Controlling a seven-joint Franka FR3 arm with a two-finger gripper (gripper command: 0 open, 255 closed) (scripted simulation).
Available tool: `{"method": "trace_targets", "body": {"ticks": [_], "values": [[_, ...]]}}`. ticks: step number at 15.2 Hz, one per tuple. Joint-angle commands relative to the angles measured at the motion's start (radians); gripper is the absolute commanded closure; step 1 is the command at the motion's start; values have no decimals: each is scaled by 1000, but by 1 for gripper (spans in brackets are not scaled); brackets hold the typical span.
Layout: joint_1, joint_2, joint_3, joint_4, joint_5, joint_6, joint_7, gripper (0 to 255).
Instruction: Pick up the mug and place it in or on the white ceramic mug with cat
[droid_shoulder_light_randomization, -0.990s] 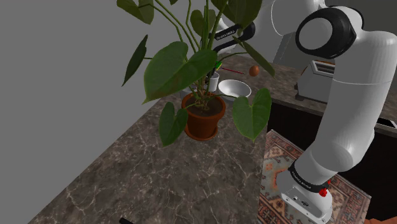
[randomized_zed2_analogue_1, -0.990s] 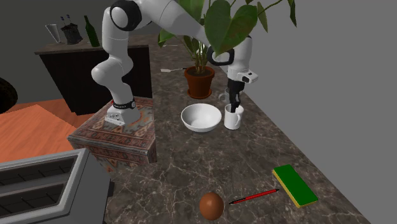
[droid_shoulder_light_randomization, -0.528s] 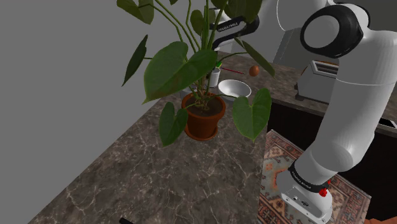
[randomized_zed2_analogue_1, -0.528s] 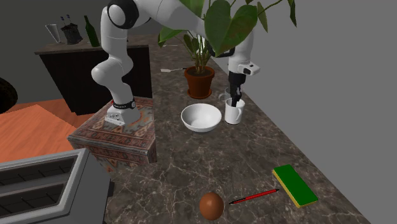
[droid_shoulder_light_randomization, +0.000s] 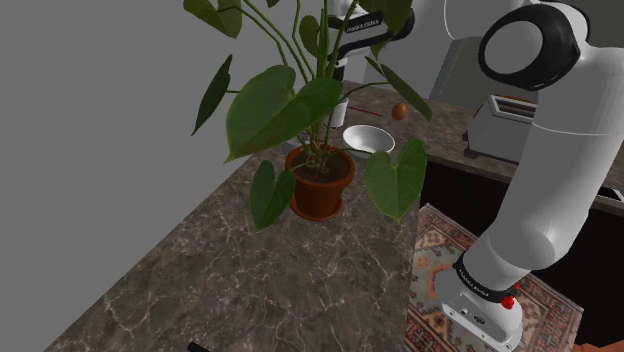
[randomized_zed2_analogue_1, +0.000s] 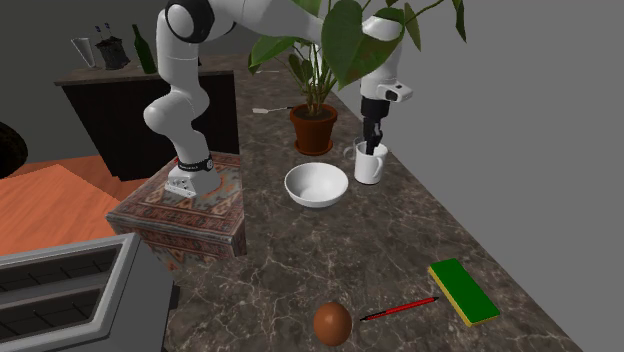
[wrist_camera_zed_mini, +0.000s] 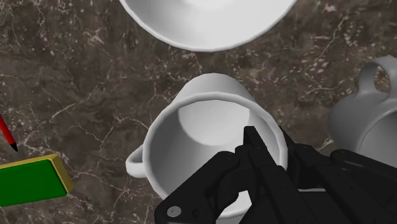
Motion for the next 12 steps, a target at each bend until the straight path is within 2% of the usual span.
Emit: {"method": "trace_targets", "body": {"ticks": [1,12], "values": [[0,-8,0,17,1,-25,-2,255],[1,-24,1,143,4,-166,-11,255]]}}
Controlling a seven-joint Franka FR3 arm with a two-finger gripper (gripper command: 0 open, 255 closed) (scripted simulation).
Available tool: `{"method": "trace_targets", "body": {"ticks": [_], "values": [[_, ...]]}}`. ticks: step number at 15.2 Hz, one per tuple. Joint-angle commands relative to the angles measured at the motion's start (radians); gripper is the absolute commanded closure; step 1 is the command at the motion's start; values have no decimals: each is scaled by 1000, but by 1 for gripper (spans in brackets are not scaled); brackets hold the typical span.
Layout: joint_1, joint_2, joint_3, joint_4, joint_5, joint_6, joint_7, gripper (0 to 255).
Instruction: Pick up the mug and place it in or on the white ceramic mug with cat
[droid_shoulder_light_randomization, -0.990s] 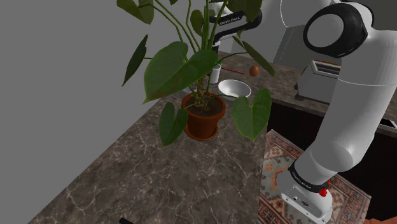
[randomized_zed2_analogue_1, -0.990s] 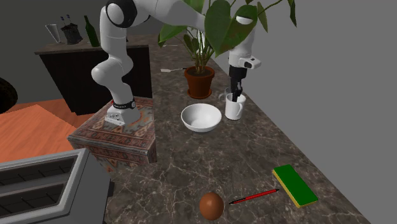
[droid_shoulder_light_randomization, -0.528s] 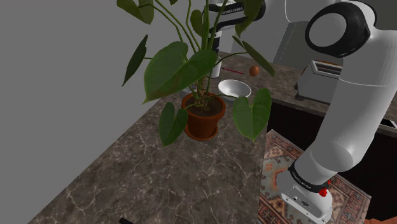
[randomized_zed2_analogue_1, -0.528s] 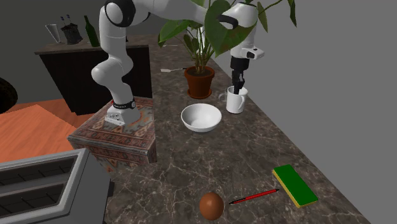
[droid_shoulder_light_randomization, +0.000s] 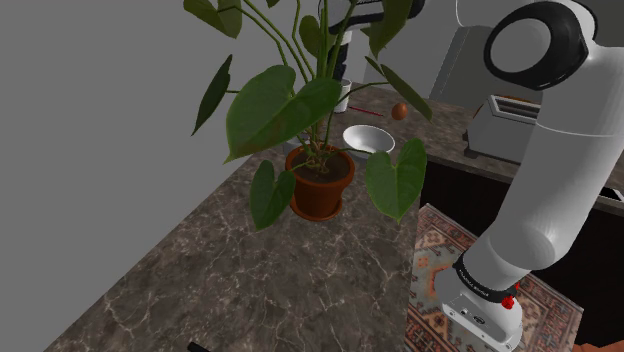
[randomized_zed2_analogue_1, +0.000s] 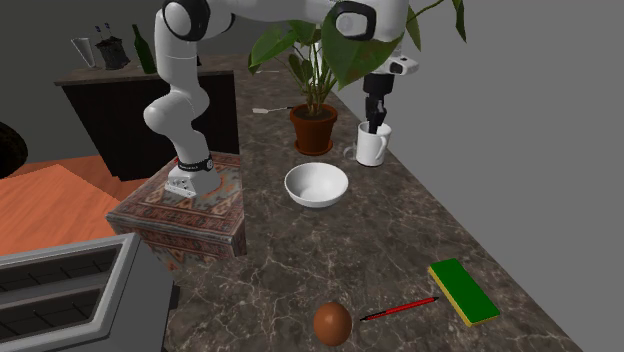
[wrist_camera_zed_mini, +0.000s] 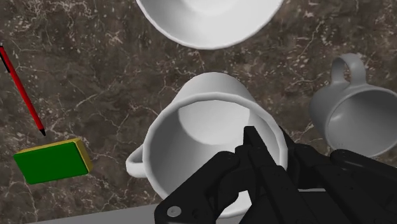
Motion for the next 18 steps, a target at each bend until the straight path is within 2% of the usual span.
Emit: {"method": "trace_targets", "body": {"ticks": [1,4,11,17,18], "values": [[0,0,0,28,0,-28,-3,255],[0,1,0,63,1,-61,-5,255],[97,-29,52,56,-13,-96,143,255],[184,-15,99,109,-27,-145,272,255],[184,-17,99,93,-26,-130,273,255]]}}
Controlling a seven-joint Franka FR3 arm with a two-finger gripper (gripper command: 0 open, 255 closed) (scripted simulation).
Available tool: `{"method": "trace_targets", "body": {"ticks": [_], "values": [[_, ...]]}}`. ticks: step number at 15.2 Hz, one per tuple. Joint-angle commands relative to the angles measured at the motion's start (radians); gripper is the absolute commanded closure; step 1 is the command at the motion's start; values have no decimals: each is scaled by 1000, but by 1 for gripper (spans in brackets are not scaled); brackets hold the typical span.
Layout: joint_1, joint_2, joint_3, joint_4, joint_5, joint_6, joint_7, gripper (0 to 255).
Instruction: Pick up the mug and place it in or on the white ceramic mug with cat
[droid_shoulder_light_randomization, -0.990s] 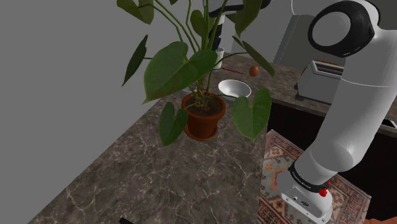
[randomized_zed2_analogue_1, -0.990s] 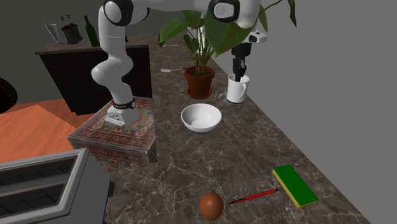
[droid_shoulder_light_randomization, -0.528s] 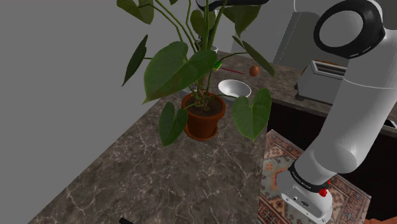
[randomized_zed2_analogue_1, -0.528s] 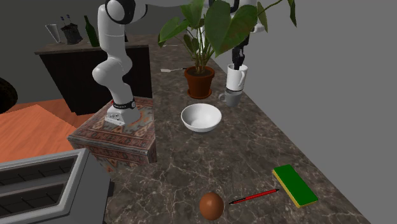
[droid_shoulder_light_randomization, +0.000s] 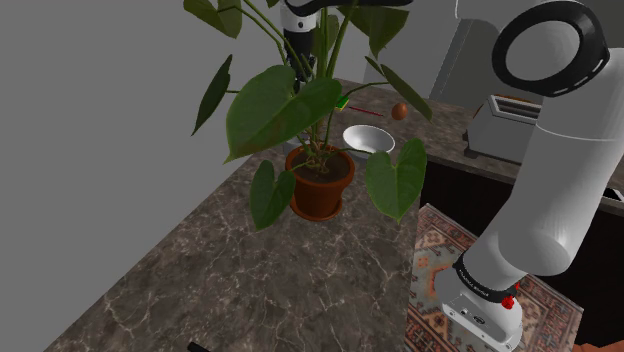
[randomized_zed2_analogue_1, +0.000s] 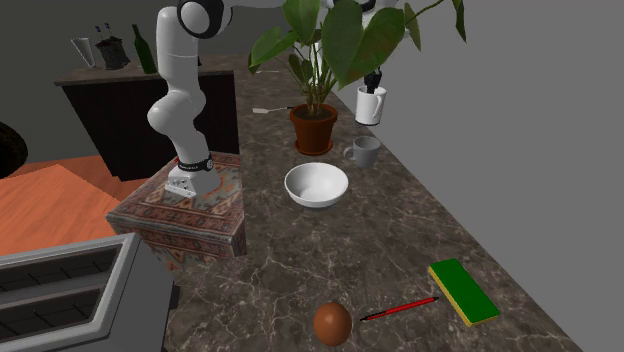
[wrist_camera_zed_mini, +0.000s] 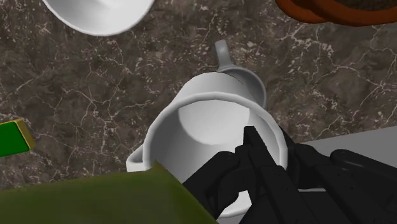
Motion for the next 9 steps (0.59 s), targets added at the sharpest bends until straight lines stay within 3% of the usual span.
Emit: {"method": "trace_targets", "body": {"ticks": [1,9], "values": [[7,-7,4,-31,-1,23,16,255],[4,-10,3,-143,-2,132,23,255]]}}
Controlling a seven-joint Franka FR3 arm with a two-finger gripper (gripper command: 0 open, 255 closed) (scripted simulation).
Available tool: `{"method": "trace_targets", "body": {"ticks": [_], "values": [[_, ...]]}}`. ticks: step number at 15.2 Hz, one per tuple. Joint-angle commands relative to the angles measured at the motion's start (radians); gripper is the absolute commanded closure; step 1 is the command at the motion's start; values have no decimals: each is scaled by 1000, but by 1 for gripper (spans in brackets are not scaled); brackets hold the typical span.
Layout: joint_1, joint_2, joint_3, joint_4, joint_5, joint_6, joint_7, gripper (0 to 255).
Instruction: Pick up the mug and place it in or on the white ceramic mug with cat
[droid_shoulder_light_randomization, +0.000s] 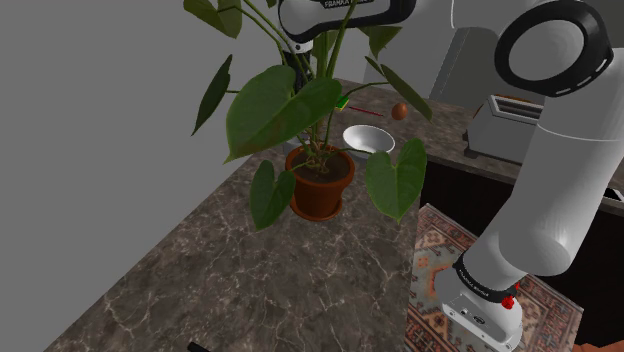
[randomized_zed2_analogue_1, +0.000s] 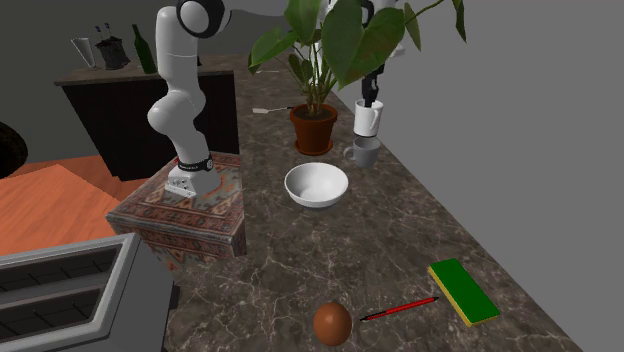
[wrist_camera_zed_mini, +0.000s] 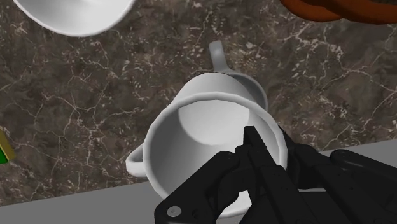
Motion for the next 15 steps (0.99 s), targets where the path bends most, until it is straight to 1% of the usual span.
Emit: {"method": "trace_targets", "body": {"ticks": [1,8,15], "values": [[0,-1,0,-27,0,27,2,255],[-2,11,-1,-107,-4,118,10,255],[-2,11,-1,-107,-4,118,10,255]]}}
